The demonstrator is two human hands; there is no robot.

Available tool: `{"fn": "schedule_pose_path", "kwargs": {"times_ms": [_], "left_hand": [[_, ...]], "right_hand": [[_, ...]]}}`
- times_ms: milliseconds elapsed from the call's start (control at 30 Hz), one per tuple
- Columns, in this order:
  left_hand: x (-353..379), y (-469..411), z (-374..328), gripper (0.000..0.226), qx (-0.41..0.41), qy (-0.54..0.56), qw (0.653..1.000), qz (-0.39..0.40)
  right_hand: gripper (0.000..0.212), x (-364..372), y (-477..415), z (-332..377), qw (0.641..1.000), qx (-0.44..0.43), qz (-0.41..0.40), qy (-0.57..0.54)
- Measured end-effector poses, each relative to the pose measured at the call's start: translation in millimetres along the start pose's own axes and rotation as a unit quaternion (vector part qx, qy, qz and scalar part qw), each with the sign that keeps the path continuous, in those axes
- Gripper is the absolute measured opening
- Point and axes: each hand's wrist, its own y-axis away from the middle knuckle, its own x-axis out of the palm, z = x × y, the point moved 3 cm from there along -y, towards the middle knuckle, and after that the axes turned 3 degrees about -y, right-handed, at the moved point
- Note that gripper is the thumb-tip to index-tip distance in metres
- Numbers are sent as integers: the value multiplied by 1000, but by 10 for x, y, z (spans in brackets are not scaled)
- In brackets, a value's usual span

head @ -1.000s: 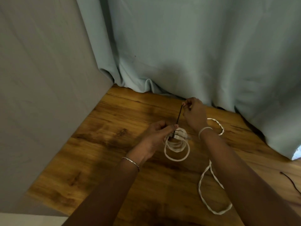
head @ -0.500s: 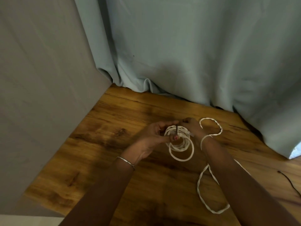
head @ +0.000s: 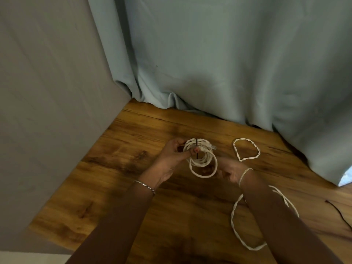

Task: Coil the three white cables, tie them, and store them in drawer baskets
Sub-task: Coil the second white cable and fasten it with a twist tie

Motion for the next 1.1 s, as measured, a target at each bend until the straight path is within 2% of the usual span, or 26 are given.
{"fn": "schedule_pose_path", "kwargs": {"times_ms": [233, 333, 400, 467, 533, 633, 733, 833, 967, 1100], "left_hand": [[-7, 37, 6, 36, -19, 19, 1000, 6], [-1, 52, -32, 31, -17, 9, 1000, -2], [-15, 48, -28, 27, -23, 8, 1000, -18], [-31, 41, -8, 27, -29, 5, 999, -31], [-35, 43, 5, 25, -33, 9, 999, -39], [-21, 53, 1, 26, -41, 41, 997, -47], [-19, 53, 7, 31, -52, 96, 993, -45], [7, 62, 0, 25, -56, 117, 991, -28], [13, 83, 15, 21, -60, 122, 990, -22], [8, 116, 45, 29, -63, 123, 990, -19]], "right_hand": [[11, 70, 40, -57, 998, 13, 34, -49], [17, 90, 75, -74, 999, 4, 21, -36], [19, 79, 99, -24, 998, -43, -42, -28], [29, 40, 87, 36, 984, -125, -104, -75], [29, 39, 186, 117, 961, -218, -124, -117], [17, 85, 335, 191, 938, -329, -103, -46], [39, 152, 400, 206, 918, -378, -112, 56], [50, 191, 474, 219, 880, -417, -182, 139], [55, 244, 552, 261, 820, -458, -231, 255], [57, 339, 653, 357, 711, -484, -246, 447]]}}
